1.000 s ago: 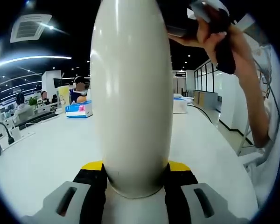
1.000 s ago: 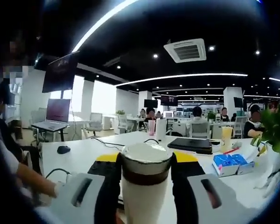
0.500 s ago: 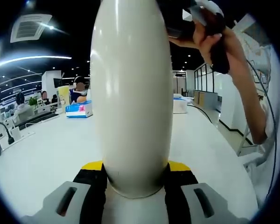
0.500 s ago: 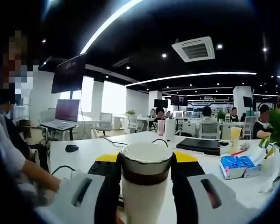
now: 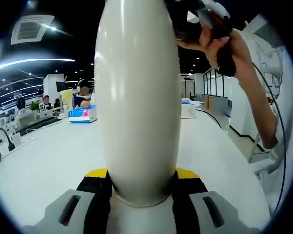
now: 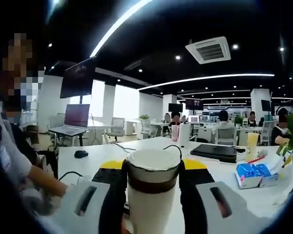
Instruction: Grasp the water cup twist off the cup lid place the cup lid on the table
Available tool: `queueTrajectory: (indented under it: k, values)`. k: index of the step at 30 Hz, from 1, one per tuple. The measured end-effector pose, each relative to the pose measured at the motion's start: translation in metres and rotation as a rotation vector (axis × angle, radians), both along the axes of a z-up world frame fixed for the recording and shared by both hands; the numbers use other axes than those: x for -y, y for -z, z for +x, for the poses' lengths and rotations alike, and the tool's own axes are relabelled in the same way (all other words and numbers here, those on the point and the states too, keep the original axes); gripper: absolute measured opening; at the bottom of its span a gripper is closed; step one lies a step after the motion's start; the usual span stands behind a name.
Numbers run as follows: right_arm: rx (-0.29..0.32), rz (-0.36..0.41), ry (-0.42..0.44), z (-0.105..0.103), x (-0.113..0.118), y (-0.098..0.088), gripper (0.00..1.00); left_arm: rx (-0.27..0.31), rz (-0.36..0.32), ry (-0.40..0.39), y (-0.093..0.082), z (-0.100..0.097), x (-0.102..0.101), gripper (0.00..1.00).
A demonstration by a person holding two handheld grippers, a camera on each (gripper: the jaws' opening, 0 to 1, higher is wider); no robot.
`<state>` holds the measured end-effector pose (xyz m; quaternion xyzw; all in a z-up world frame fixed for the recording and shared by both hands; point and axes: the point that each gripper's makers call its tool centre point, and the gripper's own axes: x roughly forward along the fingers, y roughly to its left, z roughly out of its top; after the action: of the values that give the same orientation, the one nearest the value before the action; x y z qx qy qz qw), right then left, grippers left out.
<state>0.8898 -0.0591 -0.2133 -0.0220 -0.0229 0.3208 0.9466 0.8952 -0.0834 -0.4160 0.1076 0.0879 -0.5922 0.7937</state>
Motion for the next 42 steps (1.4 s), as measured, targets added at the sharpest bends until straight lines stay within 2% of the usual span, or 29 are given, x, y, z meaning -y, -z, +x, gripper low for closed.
queueTrajectory:
  k: [11,15,25,29,42]
  values:
    - [-0.02,-0.019,-0.076,0.0,-0.0005,0.001,0.44,0.0,0.0,0.0,0.0003,0.0001,-0.0003,0.5]
    - [-0.034,-0.005,-0.132,0.0013,0.0,0.0011,0.44,-0.001,0.0,0.0,0.0006,0.0001,-0.0003,0.5]
    - [-0.05,-0.038,-0.271,-0.0015,-0.0019,0.0019,0.44,-0.002,0.0,0.0,0.0008,-0.0003,-0.0003,0.5]
    - [-0.063,-0.03,-0.319,-0.0022,-0.0021,0.0023,0.44,-0.002,0.0,0.0,0.0009,-0.0002,-0.0003,0.5]
    - [-0.064,-0.049,-0.383,-0.0052,-0.0033,0.0025,0.44,-0.002,0.0,0.001,0.0007,-0.001,0.0001,0.5]
